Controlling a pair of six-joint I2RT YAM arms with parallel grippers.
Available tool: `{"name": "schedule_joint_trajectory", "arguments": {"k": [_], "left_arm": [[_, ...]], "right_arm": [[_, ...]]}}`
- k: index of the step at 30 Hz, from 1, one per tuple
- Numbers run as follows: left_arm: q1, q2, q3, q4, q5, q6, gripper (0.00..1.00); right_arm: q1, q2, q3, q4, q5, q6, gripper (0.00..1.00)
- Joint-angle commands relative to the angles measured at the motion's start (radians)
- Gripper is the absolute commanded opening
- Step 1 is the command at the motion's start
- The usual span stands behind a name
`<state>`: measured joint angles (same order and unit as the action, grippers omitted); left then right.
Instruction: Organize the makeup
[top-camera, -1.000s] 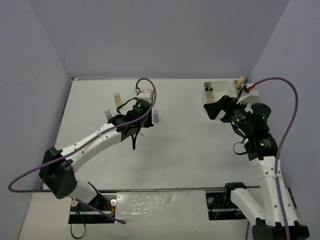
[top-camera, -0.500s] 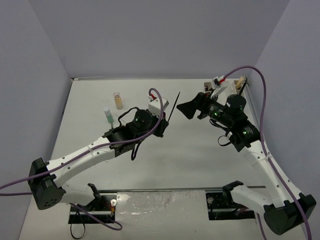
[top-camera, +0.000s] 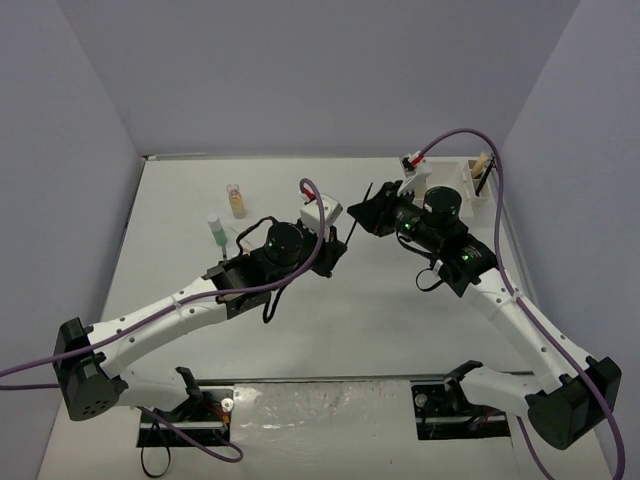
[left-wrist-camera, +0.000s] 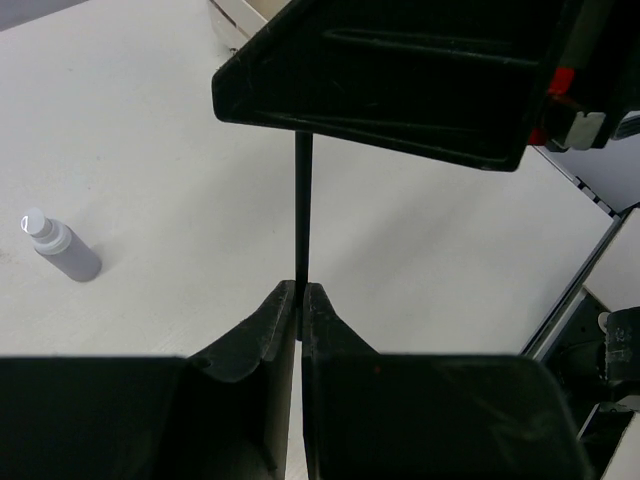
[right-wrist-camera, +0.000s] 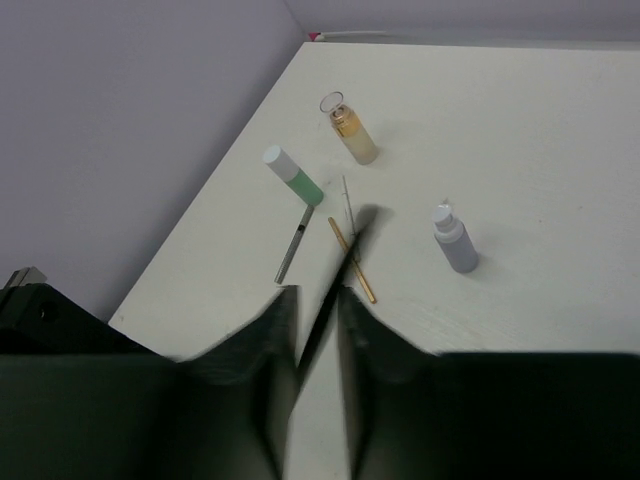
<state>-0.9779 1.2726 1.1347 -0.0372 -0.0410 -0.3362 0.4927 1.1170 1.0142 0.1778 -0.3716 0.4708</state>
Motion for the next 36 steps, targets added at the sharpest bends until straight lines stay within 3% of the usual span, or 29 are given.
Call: {"name": "schedule_joint_trajectory", "arguments": {"k": [1,4,7,9,13,15,20,27,36], "left_arm": [[0.002,-0.029,0.054,0.061,-0.029,-0.015,0.00],[0.010,-0.011,0.062,0.043,-0.038,-0.035,0.02],[0.024,0.010,0.080,-0.007,-0.045,-0.052,0.17],[0.033,0.019,0.095,-0.042,-0.067,-0.063,0.32],[0.080,0.020,0.123,-0.143,-0.117,-0.107,0.85],[0.116,0.005,0.124,-0.182,-0.129,-0.136,0.93],[0.312,-0.069,0.117,-0.388,-0.113,-0.184,0.97],[0.605,-0.176,0.056,-0.578,-0.083,-0.090,0.97],[0.736,-0.209,-0.098,-0.593,-0.094,-0.053,0.97]], "right_arm": [[0.007,-0.028,0.018,0.089,0.087,-0.024,0.00],[0.007,-0.021,0.030,0.065,0.115,-0.048,0.00],[0.006,-0.011,0.045,0.051,0.158,-0.075,0.00],[0.003,-0.005,0.053,0.045,0.192,-0.096,0.00],[-0.018,0.009,0.071,0.036,0.339,-0.152,0.00],[-0.045,0.017,0.079,0.037,0.431,-0.178,0.00],[-0.215,0.037,0.092,0.099,0.586,-0.235,0.00],[-0.441,0.150,0.081,0.302,0.709,-0.285,0.00],[-0.640,0.375,0.184,0.430,0.694,-0.312,0.00]]}}
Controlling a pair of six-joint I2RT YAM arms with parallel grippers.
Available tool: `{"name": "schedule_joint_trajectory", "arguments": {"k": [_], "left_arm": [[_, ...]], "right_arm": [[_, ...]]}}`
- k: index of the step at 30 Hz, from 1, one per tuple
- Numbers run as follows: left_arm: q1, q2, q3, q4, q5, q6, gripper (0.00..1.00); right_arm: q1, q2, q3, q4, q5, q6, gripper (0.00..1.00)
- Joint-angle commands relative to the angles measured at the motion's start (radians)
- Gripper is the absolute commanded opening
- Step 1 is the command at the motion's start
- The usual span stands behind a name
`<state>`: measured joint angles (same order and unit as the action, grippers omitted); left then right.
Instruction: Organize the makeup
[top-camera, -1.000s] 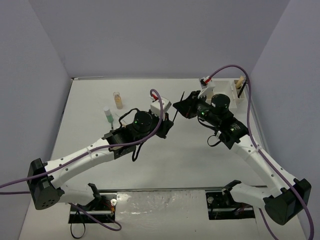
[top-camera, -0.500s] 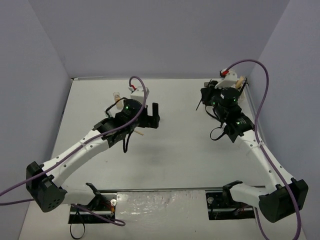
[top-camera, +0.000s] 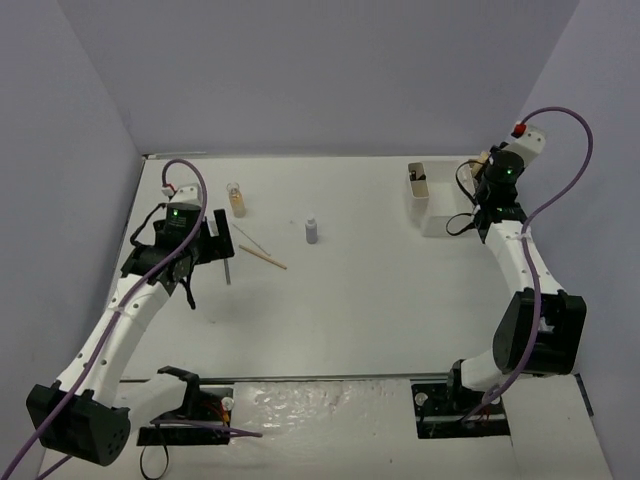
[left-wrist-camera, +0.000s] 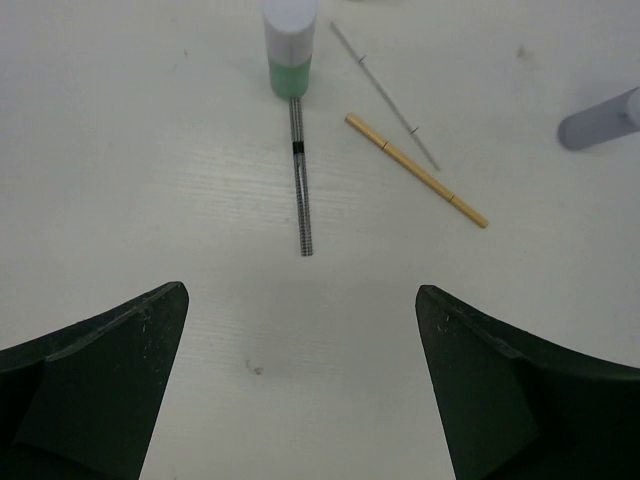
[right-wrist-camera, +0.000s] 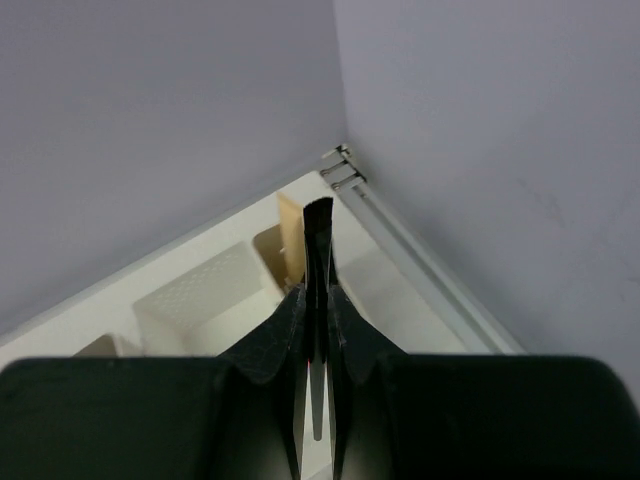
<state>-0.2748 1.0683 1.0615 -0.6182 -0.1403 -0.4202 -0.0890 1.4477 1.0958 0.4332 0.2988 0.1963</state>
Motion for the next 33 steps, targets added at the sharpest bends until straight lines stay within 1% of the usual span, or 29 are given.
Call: {"name": "schedule_joint_trajectory", "arguments": {"k": [1,10,15,19,25,27,29,31,33], "left_arm": [[0.042,-0.007,-0.027,-0.012,0.018,0.028,0.97],[0.109,-0.021,-0.043,-0.008,0.044,0.005,0.97],[0.121,-0.029,-0.047,-0.012,0.008,0.000,0.97],[0.123,-0.034,-0.050,-0.010,0.004,0.000,0.97],[0.124,-0.033,-0.051,-0.011,0.008,0.000,0.97],[0.125,-0.033,-0.051,-0.009,0.012,0.000,0.97],[0.128,-0.034,-0.052,-0.003,0.020,0.000,0.97],[0.141,-0.033,-0.055,-0.001,0.036,-0.003,0.97],[0.153,-0.031,-0.055,-0.001,0.049,-0.005,0.97]], "right_arm": [[-0.066,0.069,0.115,0.178,0.020,-0.043,0.00],[-0.123,0.237,0.222,0.203,-0.081,-0.049,0.00],[-0.124,0.304,0.250,0.215,-0.130,-0.071,0.00],[-0.129,0.358,0.257,0.219,-0.178,-0.080,0.00],[-0.127,0.373,0.208,0.246,-0.220,-0.070,0.00],[-0.129,0.373,0.192,0.251,-0.225,-0.071,0.04],[-0.127,0.366,0.172,0.249,-0.224,-0.071,0.10],[-0.129,0.356,0.162,0.246,-0.226,-0.075,0.20],[-0.129,0.334,0.153,0.229,-0.223,-0.075,0.36]]}}
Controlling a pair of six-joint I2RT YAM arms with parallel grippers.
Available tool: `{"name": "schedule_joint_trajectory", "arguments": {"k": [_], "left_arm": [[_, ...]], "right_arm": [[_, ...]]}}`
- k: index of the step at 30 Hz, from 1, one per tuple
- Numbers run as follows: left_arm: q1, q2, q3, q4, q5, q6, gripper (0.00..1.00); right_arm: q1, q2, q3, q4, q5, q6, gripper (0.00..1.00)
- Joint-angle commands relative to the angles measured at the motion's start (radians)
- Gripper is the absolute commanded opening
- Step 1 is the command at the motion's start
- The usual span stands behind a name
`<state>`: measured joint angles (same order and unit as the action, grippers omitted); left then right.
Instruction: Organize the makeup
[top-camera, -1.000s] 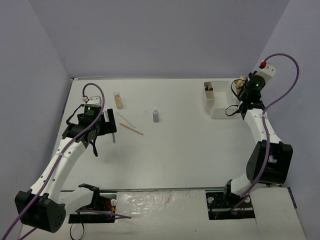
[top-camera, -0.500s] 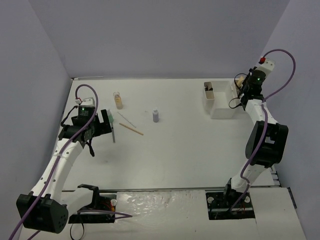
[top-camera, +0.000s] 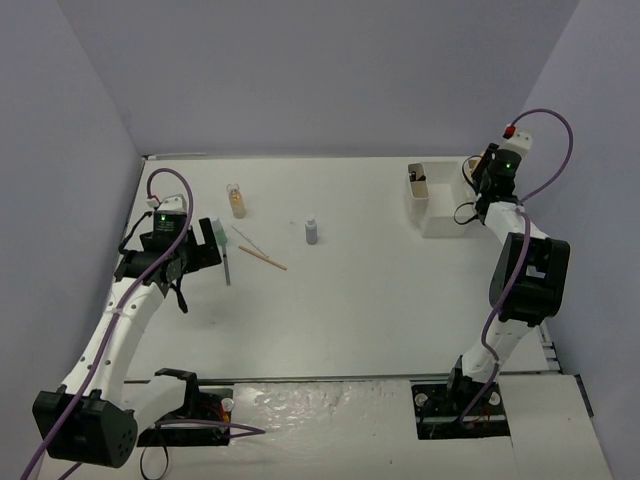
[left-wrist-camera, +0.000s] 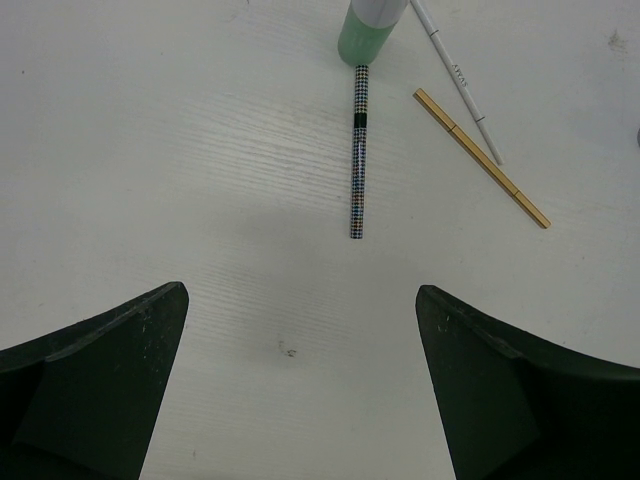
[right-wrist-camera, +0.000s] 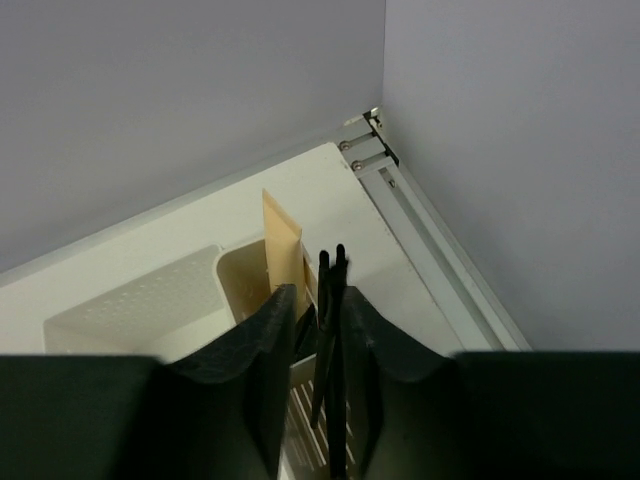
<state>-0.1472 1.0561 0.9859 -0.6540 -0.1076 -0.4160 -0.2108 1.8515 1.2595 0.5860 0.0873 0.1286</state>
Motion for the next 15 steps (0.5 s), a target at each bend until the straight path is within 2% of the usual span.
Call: {"name": "schedule_joint_trajectory", "arguments": {"k": [1,3,7,15], "left_arm": [[0.028,-0.019,0.022,0.036,0.019,-0.010,0.97],[0.029,-0.019,0.019,0.035,0.024,-0.010,0.97],[0.029,-0.015,0.011,0.040,0.046,-0.021,0.97],[0.029,0.081,0.023,0.021,0.108,-0.025,0.96]], "right_arm": [[-0.006,-0.086,-0.011,0.064,-0.008,-0.005,0.43],[-0.006,-0.122,-0.006,0.039,-0.004,-0.004,0.56],[-0.004,-0.212,0.021,-0.055,0.019,-0.015,0.73],[-0.004,-0.501,0.035,-0.325,0.034,0.123,0.94]]}}
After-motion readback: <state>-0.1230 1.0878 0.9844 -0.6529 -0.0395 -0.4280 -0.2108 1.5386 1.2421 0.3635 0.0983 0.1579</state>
